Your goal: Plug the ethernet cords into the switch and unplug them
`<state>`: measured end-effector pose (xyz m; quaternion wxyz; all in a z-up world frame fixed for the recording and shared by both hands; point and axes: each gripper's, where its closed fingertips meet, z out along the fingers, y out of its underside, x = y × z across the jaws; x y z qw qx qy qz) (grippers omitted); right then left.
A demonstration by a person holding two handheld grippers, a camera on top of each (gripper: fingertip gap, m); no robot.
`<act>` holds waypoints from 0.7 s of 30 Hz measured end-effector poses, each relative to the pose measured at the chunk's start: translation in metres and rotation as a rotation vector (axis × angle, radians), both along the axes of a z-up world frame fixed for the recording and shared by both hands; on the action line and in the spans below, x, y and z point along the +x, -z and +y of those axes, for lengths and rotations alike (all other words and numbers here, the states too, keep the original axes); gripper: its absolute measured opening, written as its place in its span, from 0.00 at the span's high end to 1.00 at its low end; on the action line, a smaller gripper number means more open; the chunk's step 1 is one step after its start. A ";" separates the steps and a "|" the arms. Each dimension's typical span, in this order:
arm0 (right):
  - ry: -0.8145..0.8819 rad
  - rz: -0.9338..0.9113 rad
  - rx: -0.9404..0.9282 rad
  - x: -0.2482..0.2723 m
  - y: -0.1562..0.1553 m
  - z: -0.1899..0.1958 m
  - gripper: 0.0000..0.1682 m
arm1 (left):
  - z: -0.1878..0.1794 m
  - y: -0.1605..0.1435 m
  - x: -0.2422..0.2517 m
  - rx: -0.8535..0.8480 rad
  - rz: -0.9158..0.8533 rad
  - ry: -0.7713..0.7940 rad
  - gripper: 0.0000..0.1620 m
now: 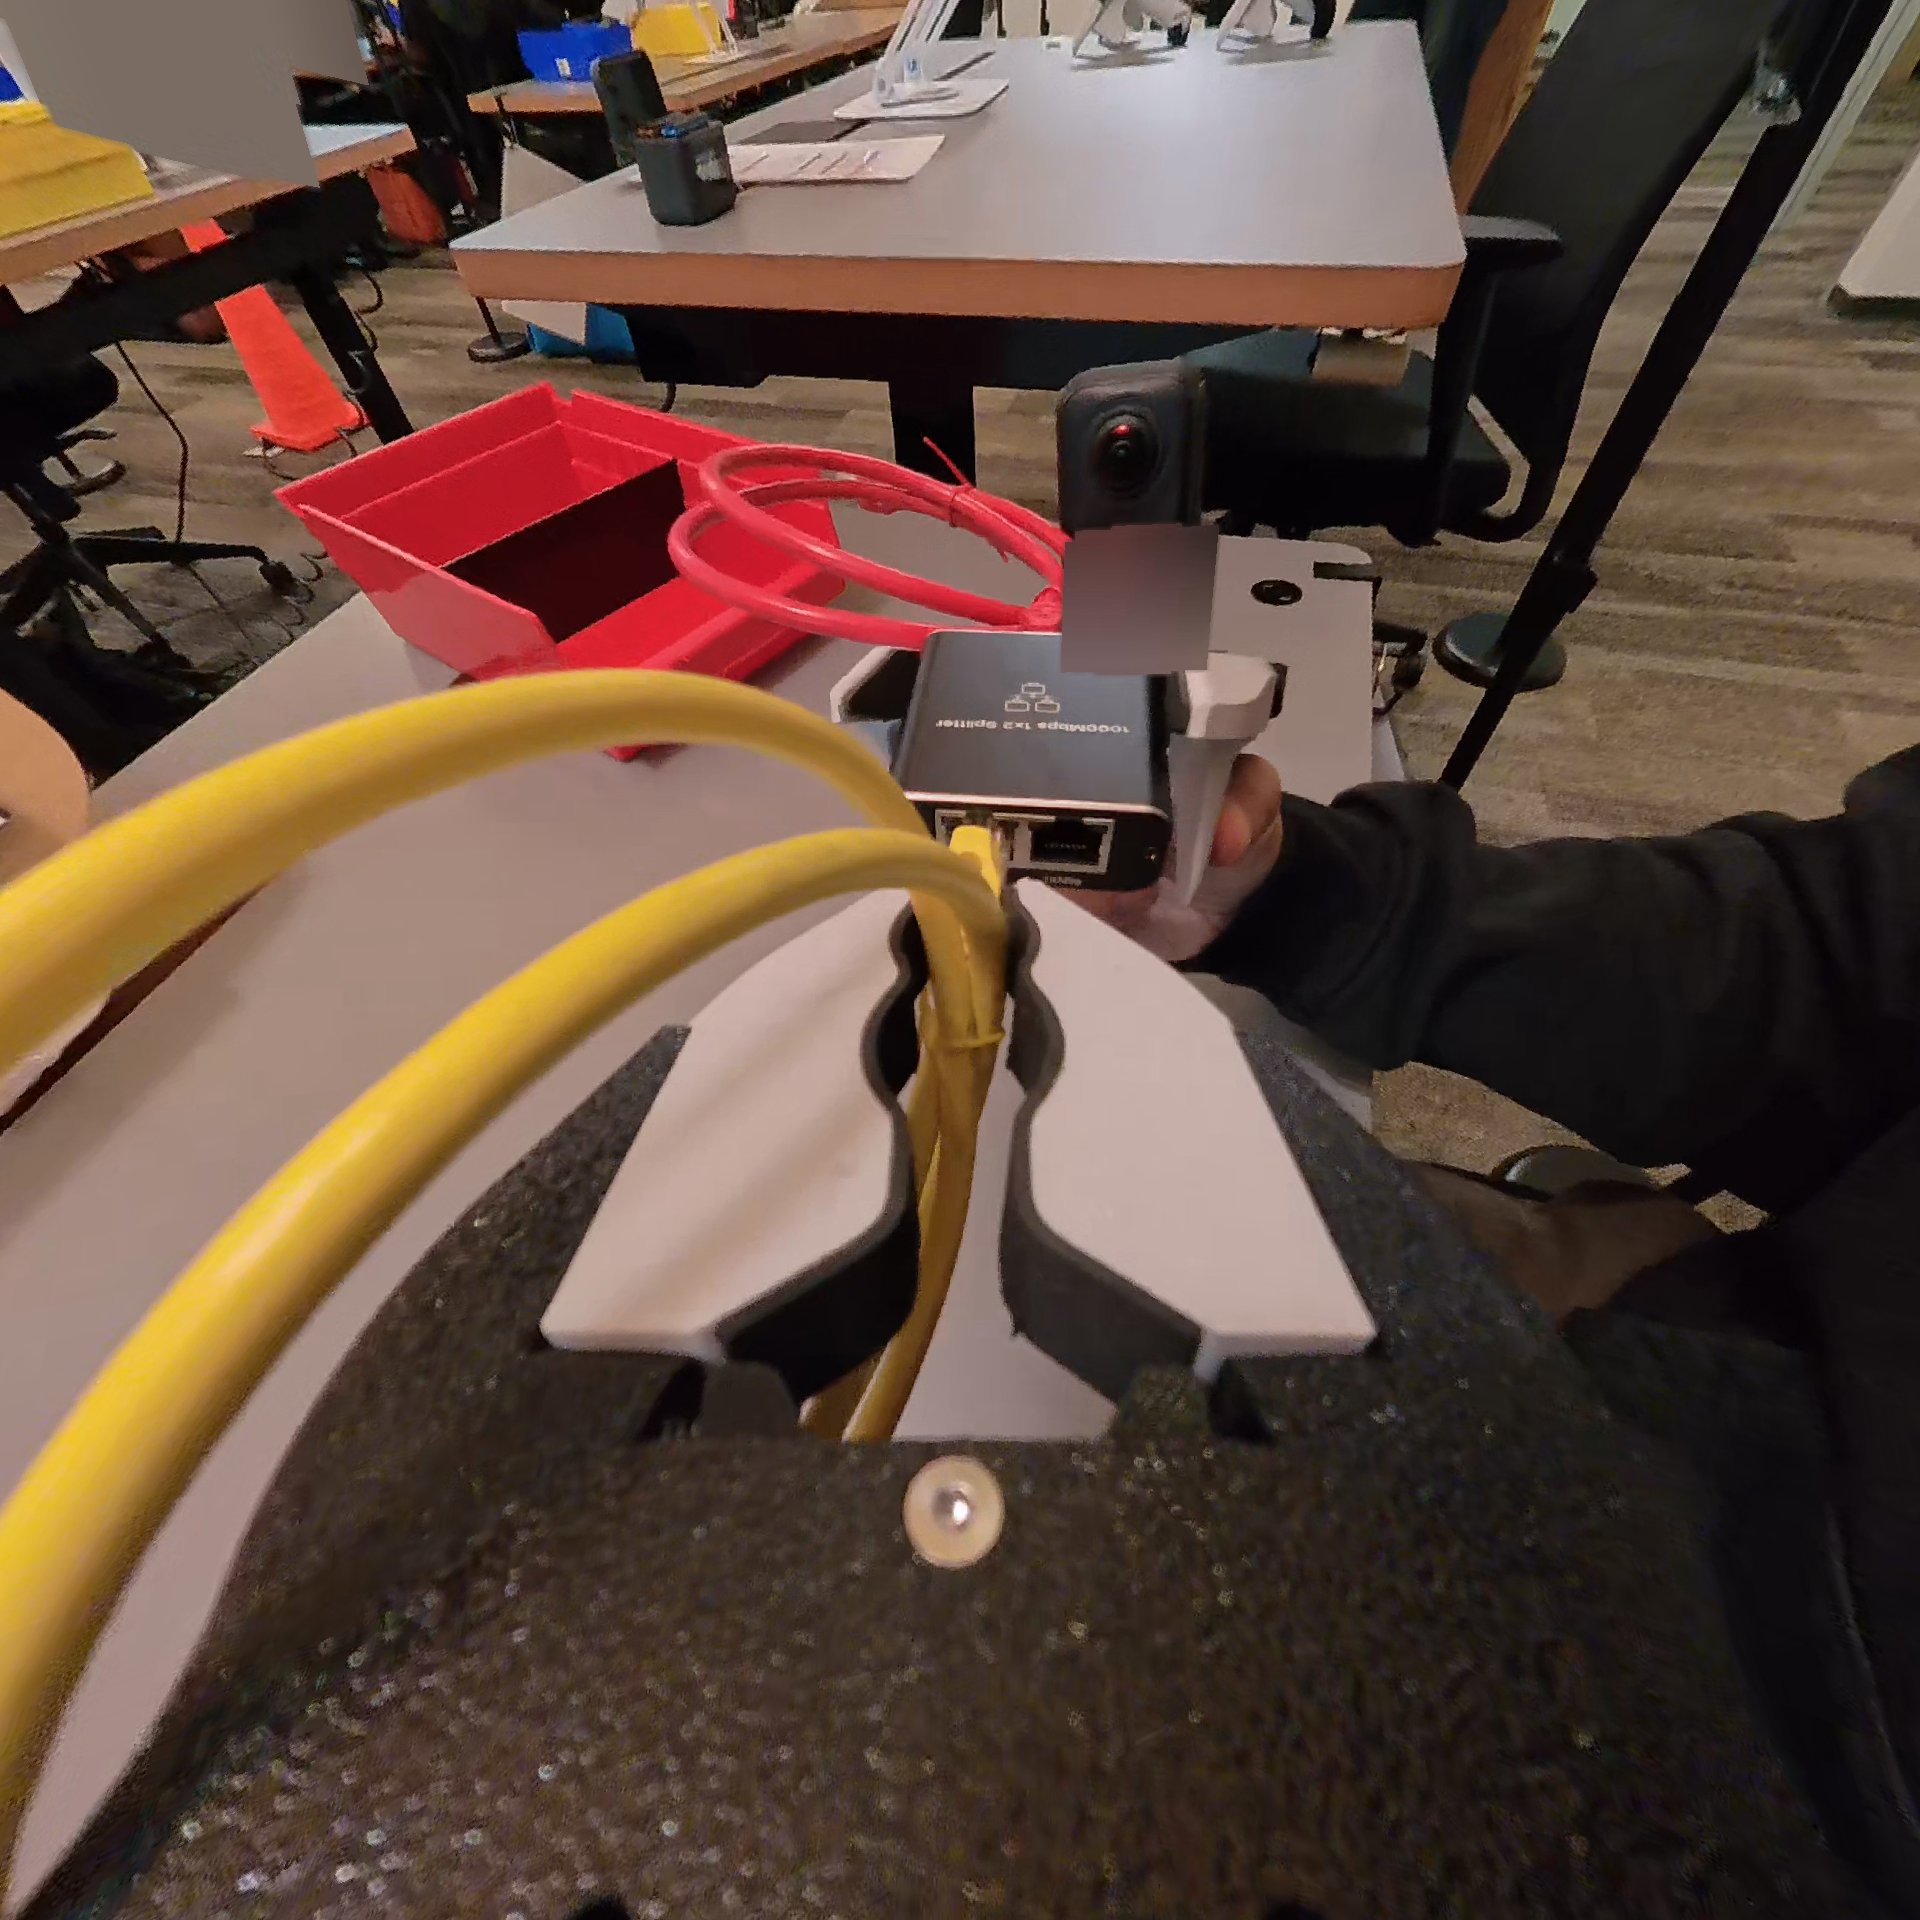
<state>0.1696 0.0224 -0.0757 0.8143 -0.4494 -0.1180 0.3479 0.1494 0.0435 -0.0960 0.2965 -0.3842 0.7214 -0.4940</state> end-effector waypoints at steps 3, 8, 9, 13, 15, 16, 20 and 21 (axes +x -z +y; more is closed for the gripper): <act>0.003 -0.007 -0.011 0.000 0.003 0.001 0.60 | 0.002 0.001 0.000 0.046 0.006 -0.007 0.92; 0.011 -0.066 -0.064 -0.005 0.013 0.007 0.60 | 0.007 0.006 -0.002 0.117 0.048 -0.002 0.92; 0.007 -0.076 -0.071 -0.007 0.014 0.007 0.59 | 0.007 0.007 -0.003 0.128 0.057 0.004 0.92; 0.017 -0.087 -0.095 -0.008 0.017 0.010 0.59 | 0.009 0.010 -0.003 0.178 0.066 0.004 0.93; 0.010 -0.071 -0.091 -0.007 0.017 0.010 0.59 | 0.009 0.010 -0.002 0.182 0.071 0.017 0.93; 0.018 -0.096 -0.109 -0.009 0.019 0.012 0.59 | 0.010 0.013 -0.002 0.214 0.078 0.019 0.93; 0.024 -0.096 -0.118 -0.008 0.021 0.013 0.59 | 0.011 0.015 -0.001 0.208 0.085 0.023 0.93; 0.021 -0.086 -0.111 -0.008 0.021 0.013 0.59 | 0.011 0.015 -0.001 0.206 0.081 0.024 0.93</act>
